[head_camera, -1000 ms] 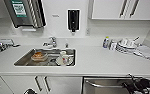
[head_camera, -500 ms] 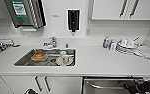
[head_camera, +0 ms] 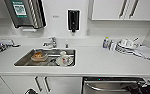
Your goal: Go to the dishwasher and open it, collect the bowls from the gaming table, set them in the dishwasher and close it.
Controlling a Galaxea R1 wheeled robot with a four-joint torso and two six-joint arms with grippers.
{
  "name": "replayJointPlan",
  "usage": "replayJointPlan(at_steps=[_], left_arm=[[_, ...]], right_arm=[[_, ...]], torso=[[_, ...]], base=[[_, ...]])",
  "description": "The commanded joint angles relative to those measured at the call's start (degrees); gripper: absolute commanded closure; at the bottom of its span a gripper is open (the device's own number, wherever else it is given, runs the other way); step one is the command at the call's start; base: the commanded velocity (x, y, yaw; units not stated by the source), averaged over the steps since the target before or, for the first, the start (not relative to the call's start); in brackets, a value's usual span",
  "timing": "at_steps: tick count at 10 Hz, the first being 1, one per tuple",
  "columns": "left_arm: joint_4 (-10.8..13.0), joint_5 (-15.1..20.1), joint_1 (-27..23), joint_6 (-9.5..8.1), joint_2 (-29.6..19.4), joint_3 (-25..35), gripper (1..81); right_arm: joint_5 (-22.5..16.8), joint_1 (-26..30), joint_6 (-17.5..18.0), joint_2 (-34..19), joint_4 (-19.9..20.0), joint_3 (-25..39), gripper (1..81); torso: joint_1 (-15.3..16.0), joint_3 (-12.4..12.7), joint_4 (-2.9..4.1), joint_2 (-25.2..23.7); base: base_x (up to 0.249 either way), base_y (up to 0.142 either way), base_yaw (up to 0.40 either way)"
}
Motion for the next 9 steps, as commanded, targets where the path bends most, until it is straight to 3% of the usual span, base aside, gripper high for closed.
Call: replayJointPlan(at_steps=[1,9], left_arm=[[-0.3,1.5,-5.7,0.10,-1.7,1.2,1.0],[-0.2,1.5,-5.7,0.10,-1.5,1.2,1.0]], right_arm=[[-11.6,-4.1,2.5,-2.1,-2.6,-1.6,1.0],[-10.6,-6.0,2.4,-1.8,-2.7,-1.0,1.0]], torso=[[0.0,0.0,0.00,0.0],[-0.1,0.2,0.00,-0.1]], base=[[0.000,0.000,0.000],[0.000,0.000,0.000]])
